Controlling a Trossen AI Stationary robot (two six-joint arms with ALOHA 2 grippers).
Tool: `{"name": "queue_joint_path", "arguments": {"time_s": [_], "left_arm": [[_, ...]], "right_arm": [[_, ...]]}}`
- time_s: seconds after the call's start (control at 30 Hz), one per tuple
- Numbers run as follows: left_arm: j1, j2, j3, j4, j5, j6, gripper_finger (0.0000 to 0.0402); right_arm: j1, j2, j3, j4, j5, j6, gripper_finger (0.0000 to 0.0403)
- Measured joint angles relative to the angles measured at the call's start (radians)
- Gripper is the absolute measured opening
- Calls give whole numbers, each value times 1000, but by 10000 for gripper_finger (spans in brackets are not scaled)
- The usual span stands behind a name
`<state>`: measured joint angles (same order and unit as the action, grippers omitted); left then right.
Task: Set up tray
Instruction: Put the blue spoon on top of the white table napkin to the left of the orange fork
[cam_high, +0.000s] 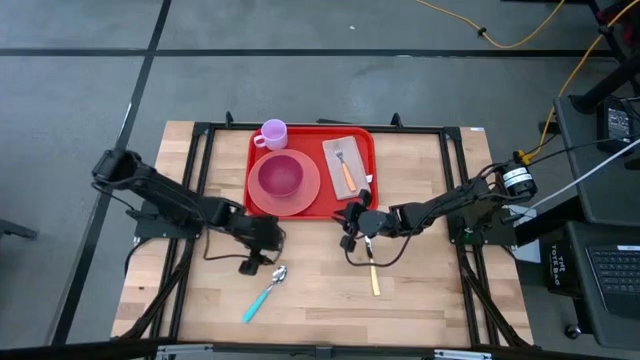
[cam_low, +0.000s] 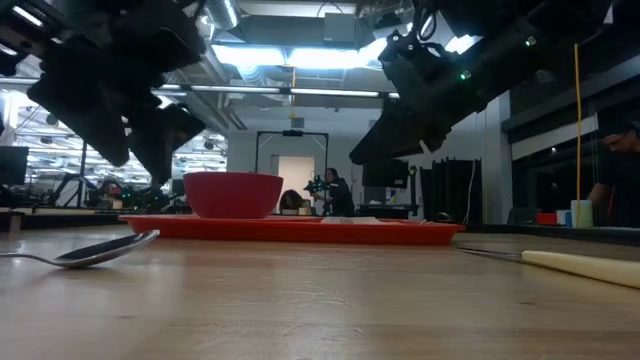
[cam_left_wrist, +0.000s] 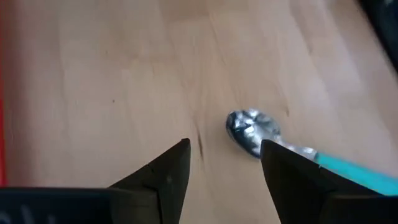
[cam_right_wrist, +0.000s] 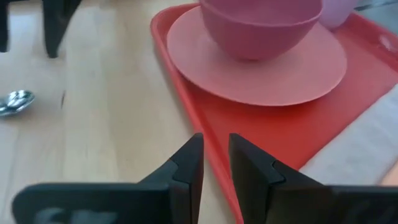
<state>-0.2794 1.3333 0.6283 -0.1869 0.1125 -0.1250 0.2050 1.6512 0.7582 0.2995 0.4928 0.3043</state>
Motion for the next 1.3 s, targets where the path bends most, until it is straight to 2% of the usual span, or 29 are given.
{"name": "queue_joint_path", "arguments": {"time_s": [0.1, 0.27, 0.43, 0.53, 0.83, 1.3], "left_arm": [[17, 80, 86, -104, 45, 50, 189], [33, 207, 212, -245, 64, 157, 186], [61, 297, 318, -332, 166, 254, 185], [75, 340, 356, -364, 173, 283, 185], [80, 423, 389, -355, 176, 296, 184], [62, 467, 389, -327, 214, 296, 184]], "right_arm": [[0, 0, 0, -6, -17, 0, 81], [0, 0, 0, -6, -17, 6, 81], [0, 0, 0, -5, -17, 17, 81], [0, 0, 0, -5, -17, 32, 81], [0, 0, 0, -4, -17, 35, 81], [1, 0, 0, 5, -16, 35, 81]]}}
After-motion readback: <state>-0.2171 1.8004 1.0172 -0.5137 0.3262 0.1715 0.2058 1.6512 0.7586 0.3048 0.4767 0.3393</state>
